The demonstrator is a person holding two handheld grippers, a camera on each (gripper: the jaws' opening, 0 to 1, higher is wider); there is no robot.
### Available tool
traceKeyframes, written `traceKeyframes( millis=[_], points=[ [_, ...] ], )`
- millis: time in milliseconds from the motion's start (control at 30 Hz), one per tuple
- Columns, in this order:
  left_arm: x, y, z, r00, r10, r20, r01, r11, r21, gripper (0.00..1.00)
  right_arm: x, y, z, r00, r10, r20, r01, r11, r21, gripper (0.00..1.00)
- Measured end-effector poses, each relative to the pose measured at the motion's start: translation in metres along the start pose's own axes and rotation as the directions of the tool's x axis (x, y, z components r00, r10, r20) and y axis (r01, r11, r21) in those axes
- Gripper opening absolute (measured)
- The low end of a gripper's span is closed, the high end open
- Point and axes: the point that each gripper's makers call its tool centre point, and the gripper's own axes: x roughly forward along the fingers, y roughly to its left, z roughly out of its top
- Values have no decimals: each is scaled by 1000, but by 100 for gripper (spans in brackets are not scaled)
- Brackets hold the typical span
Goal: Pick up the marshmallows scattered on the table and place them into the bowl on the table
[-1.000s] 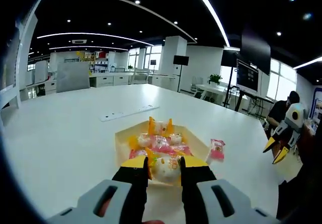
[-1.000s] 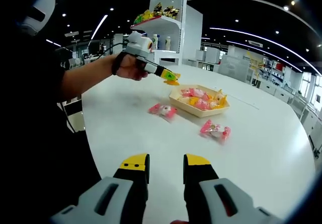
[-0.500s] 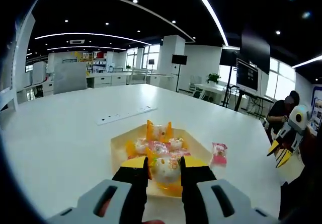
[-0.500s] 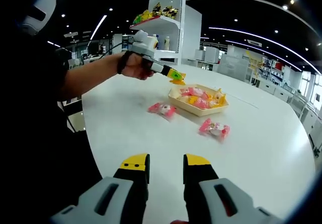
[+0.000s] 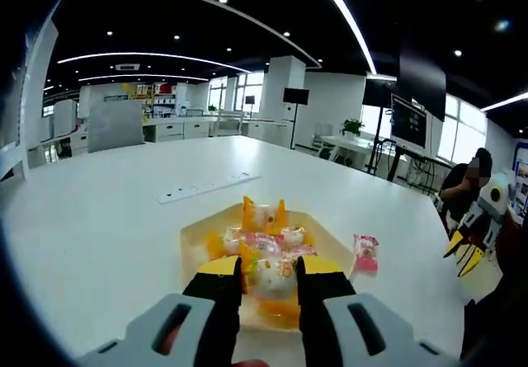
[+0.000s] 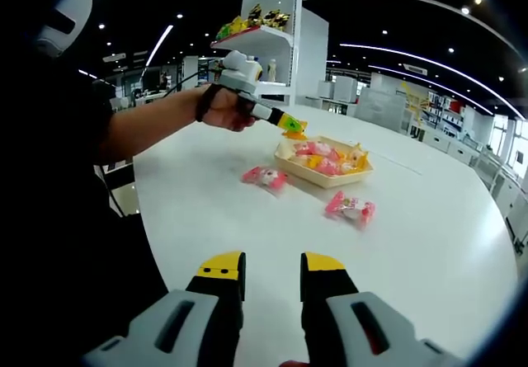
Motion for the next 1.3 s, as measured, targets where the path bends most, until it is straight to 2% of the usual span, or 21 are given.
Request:
traceKeyframes(
  millis=[133,367,733,967,1300],
  points=[
    [-1,6,-2,1000,22,-6,-22,1000,-21,47,1,0,1,1000,2,4,-2,1000,1,27],
    [-6,10,1,999,34,-4,-34,999,-34,45,1,-1,3,1000,1,5,-1,1000,-3,27],
    [-17,2,4,1000,11,3,-11,1000,-18,44,1,-2,7,1000,-4,2,4,1000,-13,27],
    [-27,1,-4,1000,-2,-15,2,1000,-14,45,2,-4,10,1000,-8,5,8,1000,-18,27],
    [-43,-3,-5,1000,-13,-15,13,1000,6,45,6,-2,12,1000,-3,4,3,1000,-20,27]
  ],
)
